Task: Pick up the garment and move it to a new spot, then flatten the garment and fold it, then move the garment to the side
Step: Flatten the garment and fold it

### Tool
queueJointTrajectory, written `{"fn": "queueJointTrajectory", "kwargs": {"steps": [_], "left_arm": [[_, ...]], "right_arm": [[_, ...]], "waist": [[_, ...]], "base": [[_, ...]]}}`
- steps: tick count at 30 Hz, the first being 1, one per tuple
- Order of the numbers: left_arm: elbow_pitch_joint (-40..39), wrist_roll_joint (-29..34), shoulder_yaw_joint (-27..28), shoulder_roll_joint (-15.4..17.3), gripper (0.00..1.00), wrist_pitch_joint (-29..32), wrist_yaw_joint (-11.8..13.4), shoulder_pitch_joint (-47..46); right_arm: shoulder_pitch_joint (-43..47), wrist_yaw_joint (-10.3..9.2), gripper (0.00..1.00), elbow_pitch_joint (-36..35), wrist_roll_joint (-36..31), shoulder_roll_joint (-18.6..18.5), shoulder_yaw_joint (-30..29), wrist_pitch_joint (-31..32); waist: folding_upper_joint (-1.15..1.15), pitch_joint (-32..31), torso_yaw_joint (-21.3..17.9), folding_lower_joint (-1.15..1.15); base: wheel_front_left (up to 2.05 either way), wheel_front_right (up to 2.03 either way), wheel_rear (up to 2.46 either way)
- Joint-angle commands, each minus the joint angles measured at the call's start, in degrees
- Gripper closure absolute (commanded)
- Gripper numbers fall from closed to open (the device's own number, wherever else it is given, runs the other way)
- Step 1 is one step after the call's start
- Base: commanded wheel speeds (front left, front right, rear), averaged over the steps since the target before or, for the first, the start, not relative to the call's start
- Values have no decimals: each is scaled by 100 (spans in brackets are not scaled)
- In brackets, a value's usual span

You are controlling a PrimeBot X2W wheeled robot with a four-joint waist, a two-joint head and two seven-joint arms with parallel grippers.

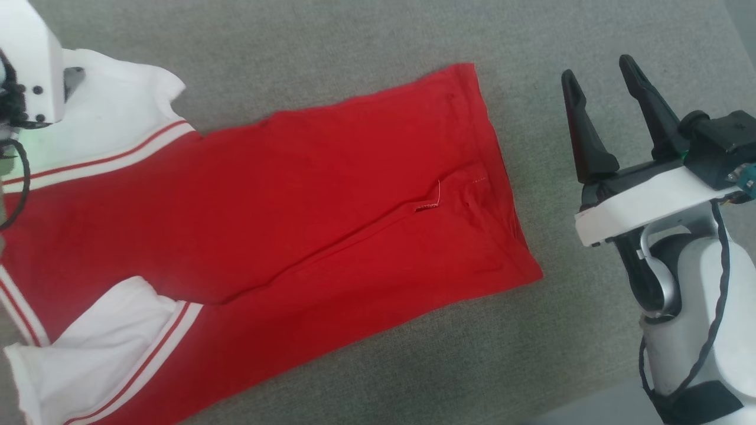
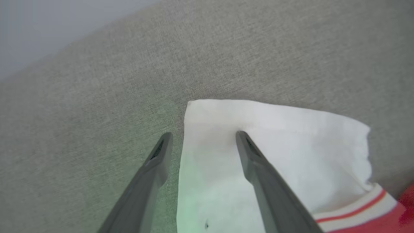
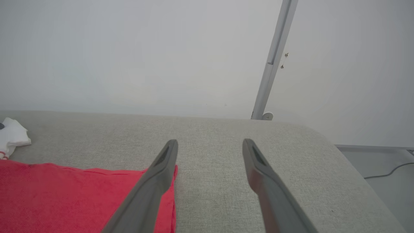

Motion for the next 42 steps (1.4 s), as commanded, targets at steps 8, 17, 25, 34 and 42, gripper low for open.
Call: {"fn": "queueJointTrajectory", "kwargs": {"steps": [8, 17, 25, 34, 42], "left_arm": [[745, -31, -112, -292, 0, 196, -70, -95], [1284, -57, -227, -686, 100, 323, -358, -272], [1541, -5, -254, -1061, 100, 114, -547, -617], [1881, 38, -292, -1474, 100, -179, -709, -873], [2089, 33, -320, -1721, 100, -287, -860, -1052]], "right_arm": [[-253, 0, 0, 160, 127, 30, 109, -4], [-967, -1, 0, 862, 551, -244, 439, 825], [-1999, 0, 0, 1892, 1130, -575, 1006, 2166], [-2601, 9, 32, 2802, 1974, -859, 2125, 3933], [-2821, 0, 100, 2803, 2095, -1287, 2382, 4031]], "waist": [[0, 327, -70, 0], [0, 463, 116, 0], [0, 526, 445, 0], [0, 578, 773, 0], [0, 368, 1025, 0]], "base": [[0, 0, 0], [0, 0, 0], [0, 0, 0], [0, 0, 0], [0, 0, 0]]}}
